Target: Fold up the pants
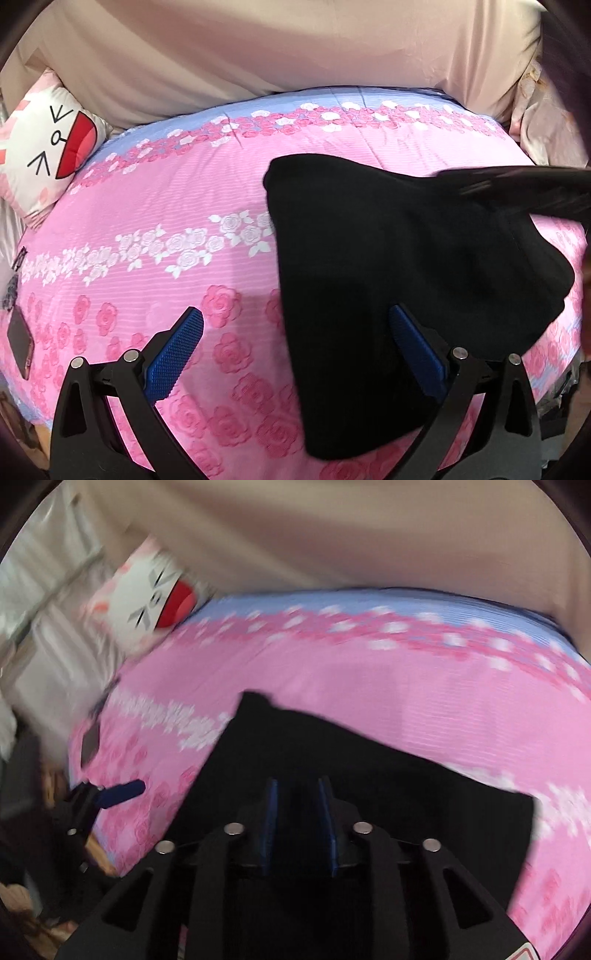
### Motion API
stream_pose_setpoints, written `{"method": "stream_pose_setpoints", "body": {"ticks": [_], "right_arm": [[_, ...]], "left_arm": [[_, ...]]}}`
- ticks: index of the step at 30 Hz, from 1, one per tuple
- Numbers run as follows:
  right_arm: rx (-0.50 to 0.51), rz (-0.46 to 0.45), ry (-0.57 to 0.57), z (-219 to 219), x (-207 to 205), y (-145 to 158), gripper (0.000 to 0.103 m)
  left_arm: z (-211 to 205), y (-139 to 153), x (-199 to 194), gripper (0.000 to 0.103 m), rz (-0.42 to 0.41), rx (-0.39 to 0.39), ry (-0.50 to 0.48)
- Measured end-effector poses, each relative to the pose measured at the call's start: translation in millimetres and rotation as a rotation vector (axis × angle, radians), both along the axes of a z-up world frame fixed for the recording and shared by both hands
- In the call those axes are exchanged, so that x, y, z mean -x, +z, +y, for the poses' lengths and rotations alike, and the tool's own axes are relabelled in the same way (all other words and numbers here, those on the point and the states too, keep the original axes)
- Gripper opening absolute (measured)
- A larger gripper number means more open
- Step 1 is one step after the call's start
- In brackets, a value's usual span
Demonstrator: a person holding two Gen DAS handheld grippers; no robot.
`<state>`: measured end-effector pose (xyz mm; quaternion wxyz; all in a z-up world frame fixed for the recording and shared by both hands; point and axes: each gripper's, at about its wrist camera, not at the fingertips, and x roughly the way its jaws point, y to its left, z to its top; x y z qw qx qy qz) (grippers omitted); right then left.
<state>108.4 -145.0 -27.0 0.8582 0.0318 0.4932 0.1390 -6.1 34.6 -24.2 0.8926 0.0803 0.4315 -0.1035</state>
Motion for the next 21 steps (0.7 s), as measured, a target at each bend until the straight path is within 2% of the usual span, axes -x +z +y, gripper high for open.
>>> {"method": "stream_pose_setpoints", "body": {"ticks": [2,3,5,7,9,11,13,14,15,16,17,18,20,21], "right_arm": [[0.060,0.035,0.023,29,-37,-29,0.026],[0.045,0.025,0.026,34,-44,-34,0.027],[-0.019,0.050,0.009,35,-52,-35,0.029],[-0.070,0.021,-0.014,27,-43,-19,0.029],[-0.081,-0.050,-0.056,10,-13,6,0.028],[-0.056,-0.079,-0.118,-13,12,15,0.030],[0.040,-0.041,-0.221,-49,40,4,0.030],[0.110,-0.010,-0.312,-77,55,-8,0.022],[0.115,0.001,-0.391,-101,71,-14,0.022],[0.013,-0.001,-0.464,-131,91,-14,0.016],[-0.042,-0.004,-0.520,-144,103,-12,0.017],[-0.040,-0.030,-0.601,-157,123,-4,0.025],[0.004,-0.086,-0.582,-150,144,14,0.027],[-0.020,-0.103,-0.546,-142,149,19,0.027]], "left_arm": [[4,-1,4,0.098,-0.012,-0.015,0.008],[6,-4,4,0.098,-0.009,-0.024,0.019],[9,-8,2,0.098,0.000,-0.025,0.034],[10,-10,1,0.098,0.010,-0.016,0.033],[9,-9,2,0.098,0.014,-0.009,0.029],[7,-6,4,0.098,0.000,-0.015,0.021],[4,-3,4,0.098,-0.010,-0.021,0.014],[1,-1,3,0.098,-0.017,-0.017,0.007],[-1,0,3,0.098,-0.021,-0.014,0.002],[-6,2,3,0.098,-0.026,-0.014,-0.006],[-10,3,2,0.098,-0.030,-0.016,-0.012],[-14,4,2,0.098,-0.033,-0.020,-0.017],[-26,6,2,0.098,-0.040,-0.032,-0.031],[-33,6,2,0.098,-0.040,-0.037,-0.036]]}}
